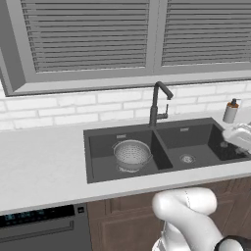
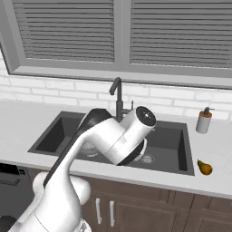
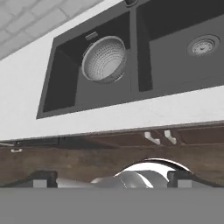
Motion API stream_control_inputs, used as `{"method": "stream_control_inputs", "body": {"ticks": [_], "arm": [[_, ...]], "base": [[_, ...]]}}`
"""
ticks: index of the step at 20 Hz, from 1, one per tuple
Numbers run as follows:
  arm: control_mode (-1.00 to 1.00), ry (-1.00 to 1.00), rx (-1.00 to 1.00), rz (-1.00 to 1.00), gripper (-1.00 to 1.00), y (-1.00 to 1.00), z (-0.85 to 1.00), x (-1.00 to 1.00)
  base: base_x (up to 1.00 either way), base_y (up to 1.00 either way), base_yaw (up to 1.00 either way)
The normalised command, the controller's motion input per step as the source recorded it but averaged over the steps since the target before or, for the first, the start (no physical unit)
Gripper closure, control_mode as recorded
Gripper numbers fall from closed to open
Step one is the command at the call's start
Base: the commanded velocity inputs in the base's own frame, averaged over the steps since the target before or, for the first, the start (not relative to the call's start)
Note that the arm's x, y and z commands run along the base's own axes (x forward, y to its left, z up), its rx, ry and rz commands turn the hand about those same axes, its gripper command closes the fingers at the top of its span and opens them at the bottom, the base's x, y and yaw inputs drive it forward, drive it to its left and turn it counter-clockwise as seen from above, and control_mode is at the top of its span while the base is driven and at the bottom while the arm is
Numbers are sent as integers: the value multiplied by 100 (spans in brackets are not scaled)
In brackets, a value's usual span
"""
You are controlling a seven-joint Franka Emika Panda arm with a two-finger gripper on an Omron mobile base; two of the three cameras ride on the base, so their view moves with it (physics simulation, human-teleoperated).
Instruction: Put the colander in the sink, put the pear in the colander, and turn on the sink faucet and pour water over the colander.
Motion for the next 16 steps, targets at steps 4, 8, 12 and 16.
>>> {"method": "stream_control_inputs", "body": {"ticks": [4,8,12,16], "arm": [[-100,0,-12,33,-100,-84,0,18],[-100,1,-15,31,-100,-84,-4,25],[-100,10,-15,21,-100,-83,-3,36],[-100,1,-16,9,-100,-82,-17,19]], "base": [[0,0,0],[0,0,0],[0,0,0],[0,0,0]]}}
